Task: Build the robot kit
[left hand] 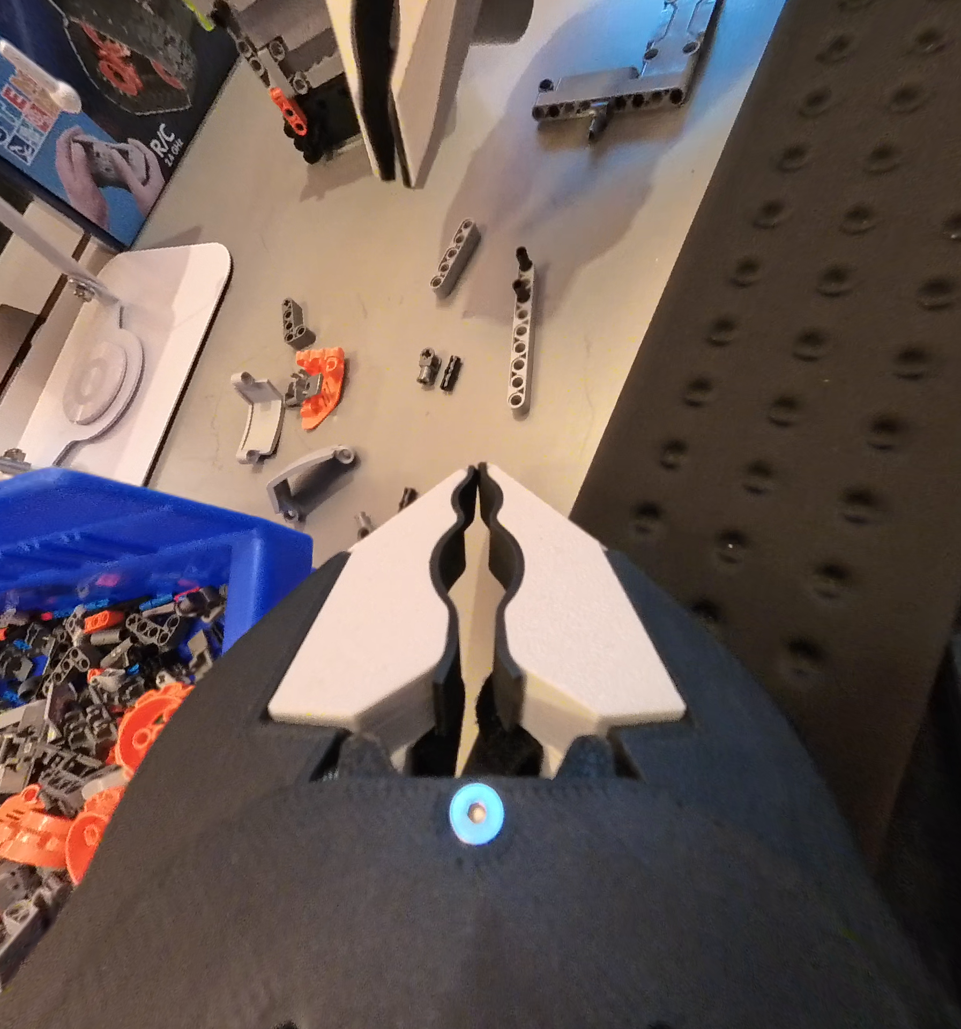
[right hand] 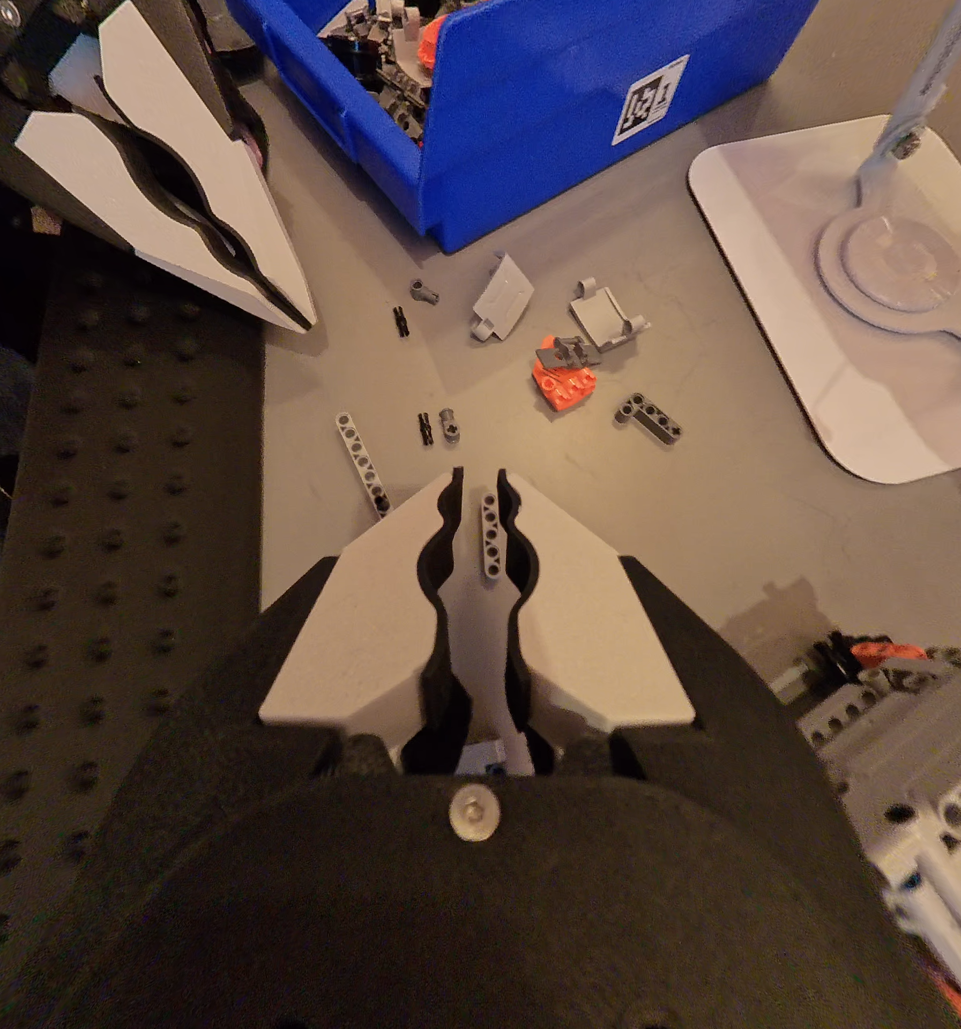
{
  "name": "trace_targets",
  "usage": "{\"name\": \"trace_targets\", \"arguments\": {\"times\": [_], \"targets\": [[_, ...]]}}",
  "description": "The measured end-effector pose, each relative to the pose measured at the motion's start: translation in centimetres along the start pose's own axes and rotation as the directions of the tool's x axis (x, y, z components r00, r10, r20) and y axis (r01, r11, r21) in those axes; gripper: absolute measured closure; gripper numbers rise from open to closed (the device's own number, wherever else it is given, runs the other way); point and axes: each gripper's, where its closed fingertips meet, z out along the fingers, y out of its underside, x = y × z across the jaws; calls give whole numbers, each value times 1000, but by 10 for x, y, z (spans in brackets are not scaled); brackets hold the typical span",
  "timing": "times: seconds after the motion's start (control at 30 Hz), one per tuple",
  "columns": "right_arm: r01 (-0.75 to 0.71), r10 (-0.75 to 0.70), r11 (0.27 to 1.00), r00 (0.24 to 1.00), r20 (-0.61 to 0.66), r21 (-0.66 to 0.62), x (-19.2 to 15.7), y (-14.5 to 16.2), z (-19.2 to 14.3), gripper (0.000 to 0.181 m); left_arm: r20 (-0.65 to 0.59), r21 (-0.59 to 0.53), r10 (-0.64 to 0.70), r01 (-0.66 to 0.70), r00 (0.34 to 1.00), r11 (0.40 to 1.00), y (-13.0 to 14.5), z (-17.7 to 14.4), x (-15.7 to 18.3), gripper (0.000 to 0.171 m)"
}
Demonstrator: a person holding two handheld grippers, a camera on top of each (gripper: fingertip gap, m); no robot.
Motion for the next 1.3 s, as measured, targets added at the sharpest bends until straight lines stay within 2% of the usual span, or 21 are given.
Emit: {"name": "trace_targets", "arguments": {"times": [0.2,0.37,0.57,0.73,0.9,1.07,1.13,1.3], "targets": [[53,-51,998,997,50,-38,-14,-15,25,170,5,30,8,-8,1000,1000,-1,-5,2,171],[127,-117,989,985,129,-73,-35,-31,63,168,6,71,25,-25,1000,997,-7,-9,4,171],[164,-138,978,972,192,-129,-42,-34,97,166,10,111,23,-23,1000,994,-11,-15,4,171],[168,-128,971,967,222,-172,-46,-29,111,175,7,115,23,-23,1000,993,-11,-15,5,171],[150,-106,973,966,236,-176,-45,-30,104,179,42,117,-12,7,999,993,-10,-16,-5,169],[31,4,995,936,352,-95,-55,-45,69,179,134,136,-63,45,989,990,-12,-22,-26,145],[-31,52,998,912,408,-58,-59,-51,54,179,160,123,-34,14,986,992,-14,-21,-28,140],[-104,98,994,861,500,-16,-70,-60,31,179,204,85,82,-101,975,991,-23,-15,-23,143]]}}
